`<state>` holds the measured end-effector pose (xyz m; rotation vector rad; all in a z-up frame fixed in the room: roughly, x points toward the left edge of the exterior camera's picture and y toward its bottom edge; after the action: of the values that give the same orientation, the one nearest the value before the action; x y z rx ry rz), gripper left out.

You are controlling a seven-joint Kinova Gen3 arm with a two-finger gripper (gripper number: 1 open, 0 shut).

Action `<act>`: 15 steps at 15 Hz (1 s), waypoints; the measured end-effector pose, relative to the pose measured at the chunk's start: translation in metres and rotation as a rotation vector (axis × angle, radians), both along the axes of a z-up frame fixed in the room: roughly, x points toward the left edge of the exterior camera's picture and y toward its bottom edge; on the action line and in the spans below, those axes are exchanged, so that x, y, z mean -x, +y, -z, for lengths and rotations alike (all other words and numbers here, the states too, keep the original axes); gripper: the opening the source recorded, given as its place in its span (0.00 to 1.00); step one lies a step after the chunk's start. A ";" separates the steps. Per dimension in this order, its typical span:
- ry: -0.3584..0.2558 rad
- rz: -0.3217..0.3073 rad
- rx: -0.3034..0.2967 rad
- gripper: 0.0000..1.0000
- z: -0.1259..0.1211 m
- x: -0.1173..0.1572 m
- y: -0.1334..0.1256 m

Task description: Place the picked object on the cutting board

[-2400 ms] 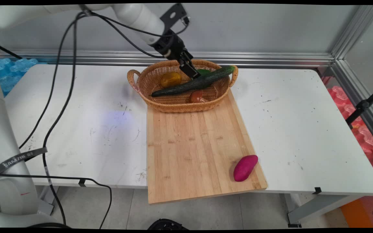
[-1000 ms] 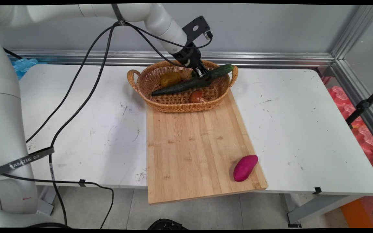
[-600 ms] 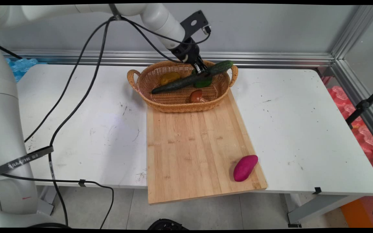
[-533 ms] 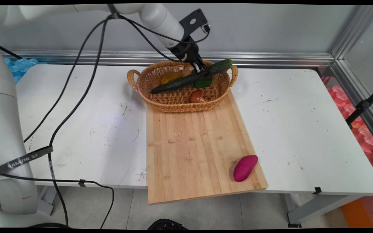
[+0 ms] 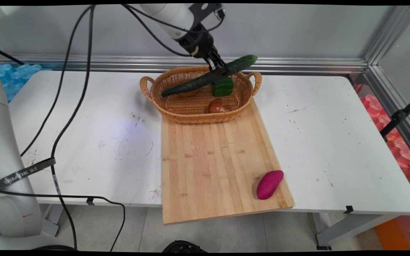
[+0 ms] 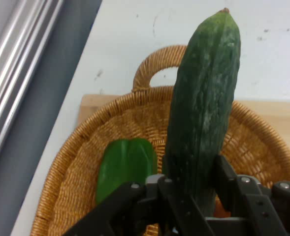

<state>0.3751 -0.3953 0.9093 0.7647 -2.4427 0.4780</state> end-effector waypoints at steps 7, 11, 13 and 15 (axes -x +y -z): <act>0.046 -0.008 0.012 0.00 -0.045 0.007 0.024; 0.056 -0.011 -0.016 0.00 -0.061 0.016 0.054; 0.053 -0.014 -0.033 0.00 -0.064 0.020 0.068; 0.048 -0.030 -0.062 0.00 -0.066 0.026 0.088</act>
<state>0.3487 -0.3070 0.9750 0.8302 -2.4139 0.3921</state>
